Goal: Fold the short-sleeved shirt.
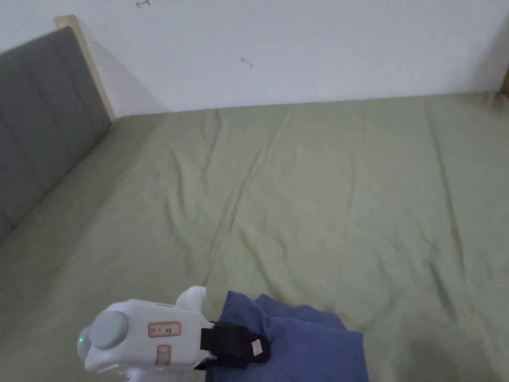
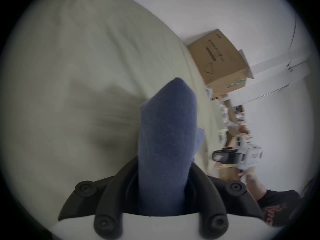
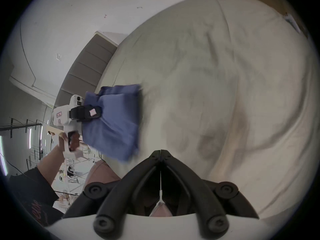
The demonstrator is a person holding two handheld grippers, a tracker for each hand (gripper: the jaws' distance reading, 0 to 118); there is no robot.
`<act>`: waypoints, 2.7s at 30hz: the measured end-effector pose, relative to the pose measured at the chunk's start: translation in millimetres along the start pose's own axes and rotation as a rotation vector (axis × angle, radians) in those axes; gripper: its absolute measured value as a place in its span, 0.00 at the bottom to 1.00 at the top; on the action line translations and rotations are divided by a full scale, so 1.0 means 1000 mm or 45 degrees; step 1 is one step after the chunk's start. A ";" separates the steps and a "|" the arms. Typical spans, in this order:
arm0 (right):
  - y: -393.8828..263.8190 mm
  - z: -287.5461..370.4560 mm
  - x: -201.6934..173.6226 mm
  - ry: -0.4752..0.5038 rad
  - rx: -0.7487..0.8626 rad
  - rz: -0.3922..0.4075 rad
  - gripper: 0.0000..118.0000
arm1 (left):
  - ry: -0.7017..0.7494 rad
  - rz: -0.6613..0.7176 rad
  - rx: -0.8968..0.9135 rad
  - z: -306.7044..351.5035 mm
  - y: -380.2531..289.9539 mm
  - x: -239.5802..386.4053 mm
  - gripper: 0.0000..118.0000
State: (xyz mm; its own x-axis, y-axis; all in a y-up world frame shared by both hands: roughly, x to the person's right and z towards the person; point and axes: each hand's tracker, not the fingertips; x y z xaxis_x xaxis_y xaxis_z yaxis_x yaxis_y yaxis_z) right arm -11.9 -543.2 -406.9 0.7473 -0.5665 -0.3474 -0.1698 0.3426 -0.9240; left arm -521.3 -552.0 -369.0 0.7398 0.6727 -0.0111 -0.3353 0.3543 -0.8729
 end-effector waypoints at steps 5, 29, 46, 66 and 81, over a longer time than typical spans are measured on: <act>0.001 0.022 -0.009 0.074 -0.021 -0.069 0.00 | 0.537 -0.039 0.007 0.137 0.035 -0.043 0.16; 0.009 0.073 -0.061 -0.176 0.311 0.107 0.00 | 0.478 -0.190 0.620 0.077 -0.061 0.151 0.00; -0.047 0.143 -0.139 -0.564 1.559 0.345 0.61 | 0.738 -0.633 1.502 0.102 -0.132 0.263 0.49; -0.053 0.139 -0.168 -0.611 1.553 0.469 0.92 | 0.698 -0.510 1.400 0.109 -0.131 0.265 1.00; -0.053 0.129 -0.171 -0.578 1.473 0.482 0.92 | 0.767 -0.547 1.308 0.094 -0.133 0.282 0.99</act>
State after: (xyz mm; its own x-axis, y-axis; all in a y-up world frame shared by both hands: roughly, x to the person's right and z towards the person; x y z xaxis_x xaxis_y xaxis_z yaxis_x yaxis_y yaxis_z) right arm -47.8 -367.5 -278.0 0.9634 -0.0678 -0.2594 0.0625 0.9976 -0.0289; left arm -323.2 -348.1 -210.4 0.9582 0.0730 -0.2768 -0.0999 0.9914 -0.0845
